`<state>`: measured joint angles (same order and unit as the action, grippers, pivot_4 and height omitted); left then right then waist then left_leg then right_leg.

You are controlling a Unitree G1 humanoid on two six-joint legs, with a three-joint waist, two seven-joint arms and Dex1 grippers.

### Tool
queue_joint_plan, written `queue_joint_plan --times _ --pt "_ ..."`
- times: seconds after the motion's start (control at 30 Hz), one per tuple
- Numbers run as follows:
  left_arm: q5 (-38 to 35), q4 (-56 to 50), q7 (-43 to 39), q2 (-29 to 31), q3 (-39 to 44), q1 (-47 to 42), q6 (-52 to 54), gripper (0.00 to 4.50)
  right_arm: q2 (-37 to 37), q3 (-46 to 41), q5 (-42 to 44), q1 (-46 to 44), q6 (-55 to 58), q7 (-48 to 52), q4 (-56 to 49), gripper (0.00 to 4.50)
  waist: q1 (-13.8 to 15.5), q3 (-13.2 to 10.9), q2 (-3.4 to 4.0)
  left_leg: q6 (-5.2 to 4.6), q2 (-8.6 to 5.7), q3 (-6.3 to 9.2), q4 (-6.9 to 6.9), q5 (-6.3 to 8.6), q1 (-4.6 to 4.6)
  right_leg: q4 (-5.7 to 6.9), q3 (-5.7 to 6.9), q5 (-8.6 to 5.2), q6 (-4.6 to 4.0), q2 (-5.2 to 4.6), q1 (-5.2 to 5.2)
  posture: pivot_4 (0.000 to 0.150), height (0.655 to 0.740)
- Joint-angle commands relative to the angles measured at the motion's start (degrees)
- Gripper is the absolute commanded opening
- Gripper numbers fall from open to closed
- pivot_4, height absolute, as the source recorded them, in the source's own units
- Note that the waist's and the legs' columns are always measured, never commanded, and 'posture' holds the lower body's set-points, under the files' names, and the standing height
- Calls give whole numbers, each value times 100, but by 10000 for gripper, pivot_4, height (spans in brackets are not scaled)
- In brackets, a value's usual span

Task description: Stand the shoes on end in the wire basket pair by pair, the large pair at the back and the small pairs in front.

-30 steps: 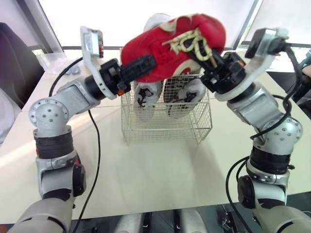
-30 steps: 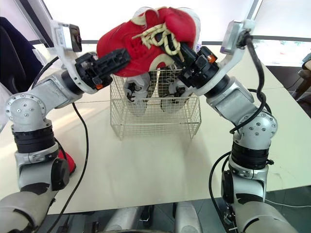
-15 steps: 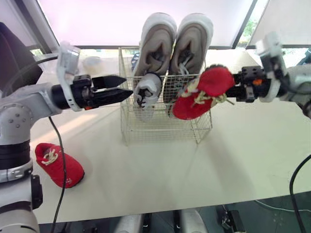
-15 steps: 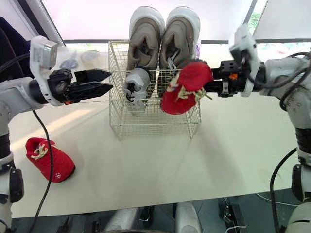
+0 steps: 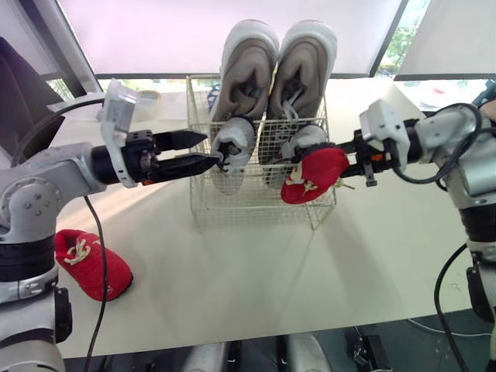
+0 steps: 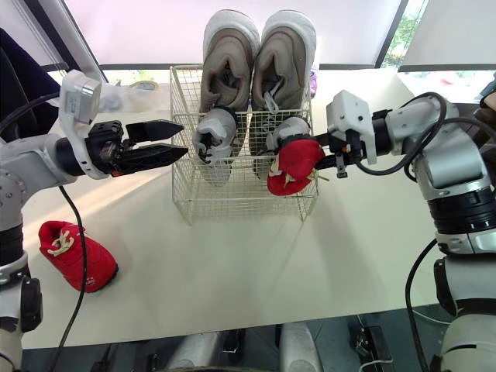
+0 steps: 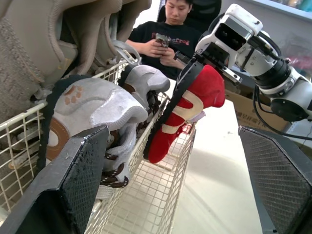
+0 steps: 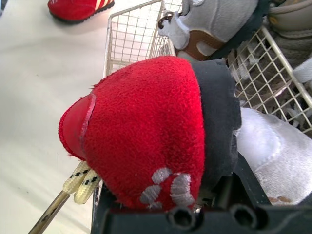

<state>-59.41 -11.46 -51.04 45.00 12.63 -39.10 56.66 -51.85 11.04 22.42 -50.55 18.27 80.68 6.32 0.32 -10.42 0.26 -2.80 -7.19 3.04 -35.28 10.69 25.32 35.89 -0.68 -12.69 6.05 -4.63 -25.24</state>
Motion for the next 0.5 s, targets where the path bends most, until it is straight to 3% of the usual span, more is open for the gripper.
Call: queue_joint_plan --times 0.03,0.2,0.5 --pt "-20 -166 36 -2 130 -40 -121 45000 151 -38 -187 99 -83 -51 -66 19959 7 0 0 1 0 0 -1 -1 0 3 0 0 0 0 -2 1500 7400" --pt "3 -234 32 77 148 2 -84 45000 169 -147 -297 273 -33 -84 -259 44443 6 0 0 6 0 0 -6 -5 0 14 -1 1 -1 0 -5 1500 7400" --pt "-75 -380 205 584 633 425 52 45000 -798 -1063 -205 620 137 -167 -972 44443 42 -1 1 11 0 1 -1 -7 3 16 0 0 -10 0 -12 1500 7400"
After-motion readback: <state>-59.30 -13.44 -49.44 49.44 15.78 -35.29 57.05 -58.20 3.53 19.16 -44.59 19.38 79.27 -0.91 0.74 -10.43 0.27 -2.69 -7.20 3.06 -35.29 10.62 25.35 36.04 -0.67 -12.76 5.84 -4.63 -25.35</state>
